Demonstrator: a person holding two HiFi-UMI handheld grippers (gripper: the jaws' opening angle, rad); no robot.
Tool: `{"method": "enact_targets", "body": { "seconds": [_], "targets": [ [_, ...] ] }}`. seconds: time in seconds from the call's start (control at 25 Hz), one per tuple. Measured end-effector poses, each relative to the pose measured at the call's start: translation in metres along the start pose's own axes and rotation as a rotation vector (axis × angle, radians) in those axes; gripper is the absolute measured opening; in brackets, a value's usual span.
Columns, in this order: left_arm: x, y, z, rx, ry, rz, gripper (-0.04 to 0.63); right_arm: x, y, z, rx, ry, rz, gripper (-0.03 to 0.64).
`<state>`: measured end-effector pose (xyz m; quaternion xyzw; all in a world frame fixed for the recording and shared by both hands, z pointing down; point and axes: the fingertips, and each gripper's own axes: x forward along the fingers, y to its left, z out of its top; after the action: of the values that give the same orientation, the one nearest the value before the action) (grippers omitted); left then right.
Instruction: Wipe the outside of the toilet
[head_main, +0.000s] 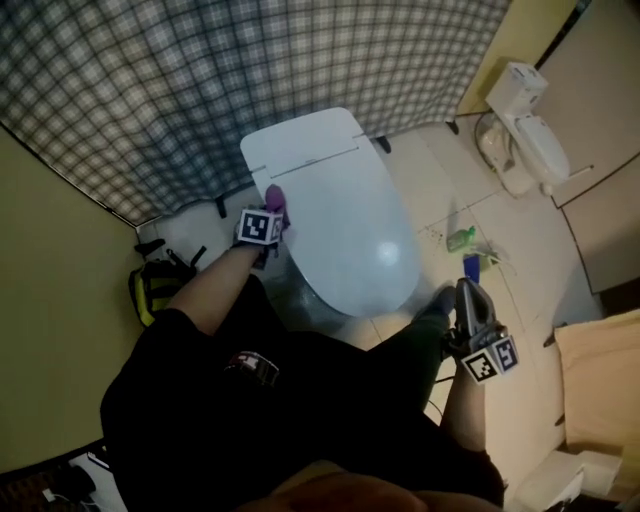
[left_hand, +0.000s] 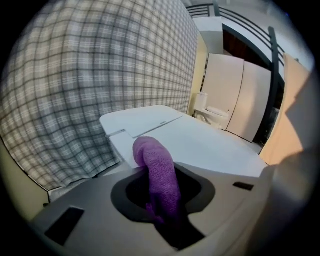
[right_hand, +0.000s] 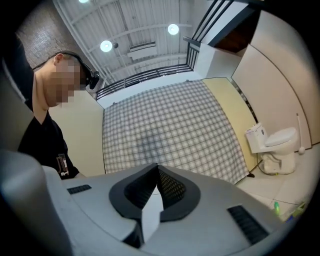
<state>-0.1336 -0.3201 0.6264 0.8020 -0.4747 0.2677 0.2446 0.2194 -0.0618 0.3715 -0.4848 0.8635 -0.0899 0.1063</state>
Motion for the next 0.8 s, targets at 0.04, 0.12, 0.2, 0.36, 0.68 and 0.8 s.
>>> {"method": "enact_targets", "body": {
  "seconds": [0.04, 0.12, 0.2, 0.36, 0.68, 0.8],
  "targets": [
    [-0.005, 0.005, -0.004, -0.015, -0.009, -0.004, 0.089, 0.006, 0.01, -0.001, -0.008, 0.003, 0.016, 0.003],
    [-0.009, 0.012, -0.011, -0.053, -0.011, -0.004, 0.089, 0.015, 0.026, 0.0, -0.024, 0.01, 0.041, 0.003],
    [-0.008, 0.01, -0.016, -0.087, 0.0, -0.011, 0.089, 0.021, 0.034, 0.002, -0.036, 0.015, 0.051, 0.003],
    [0.005, -0.007, -0.02, -0.098, 0.036, -0.045, 0.089, 0.017, 0.039, 0.008, -0.054, 0.017, 0.037, 0.003],
    [0.026, 0.005, -0.008, -0.005, 0.144, 0.143, 0.091, -0.016, 0.008, 0.008, -0.035, 0.01, -0.033, 0.003],
    [0.053, -0.018, 0.015, 0.033, 0.131, 0.115, 0.091, -0.033, -0.011, 0.0, -0.012, 0.009, -0.067, 0.003]
  ]
}}
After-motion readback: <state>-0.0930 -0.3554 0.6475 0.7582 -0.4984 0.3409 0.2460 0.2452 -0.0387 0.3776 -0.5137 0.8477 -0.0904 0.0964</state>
